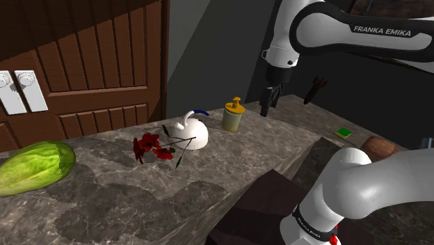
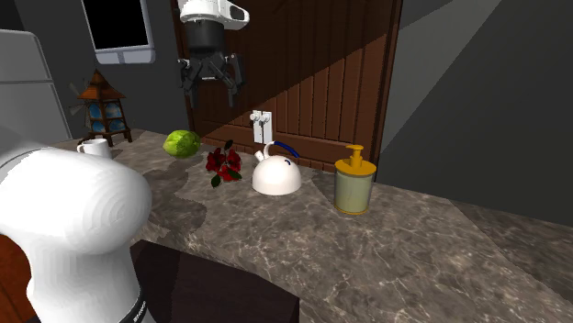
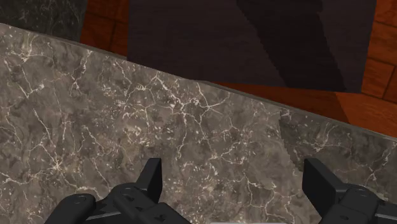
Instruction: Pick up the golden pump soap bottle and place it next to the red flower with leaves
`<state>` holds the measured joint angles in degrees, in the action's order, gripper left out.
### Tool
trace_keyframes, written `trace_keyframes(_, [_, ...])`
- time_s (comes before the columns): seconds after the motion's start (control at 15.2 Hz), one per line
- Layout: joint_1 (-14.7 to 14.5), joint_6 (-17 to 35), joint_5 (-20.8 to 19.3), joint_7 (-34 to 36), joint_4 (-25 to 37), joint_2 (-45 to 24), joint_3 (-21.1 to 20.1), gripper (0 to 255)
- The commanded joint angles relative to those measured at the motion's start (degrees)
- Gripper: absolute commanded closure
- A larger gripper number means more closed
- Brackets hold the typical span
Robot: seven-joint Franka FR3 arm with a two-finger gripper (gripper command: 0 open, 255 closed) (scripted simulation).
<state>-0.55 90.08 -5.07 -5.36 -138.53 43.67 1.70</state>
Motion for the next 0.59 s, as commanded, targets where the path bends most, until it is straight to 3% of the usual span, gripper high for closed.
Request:
trace_keyframes(0.0, [0.00, 0.00, 0.00, 0.00, 0.00, 0.00, 0.00, 0])
trace_keyframes(0.53, [1.77, 11.36, -3.38, -9.15, 3.40, -12.11, 8.31, 0])
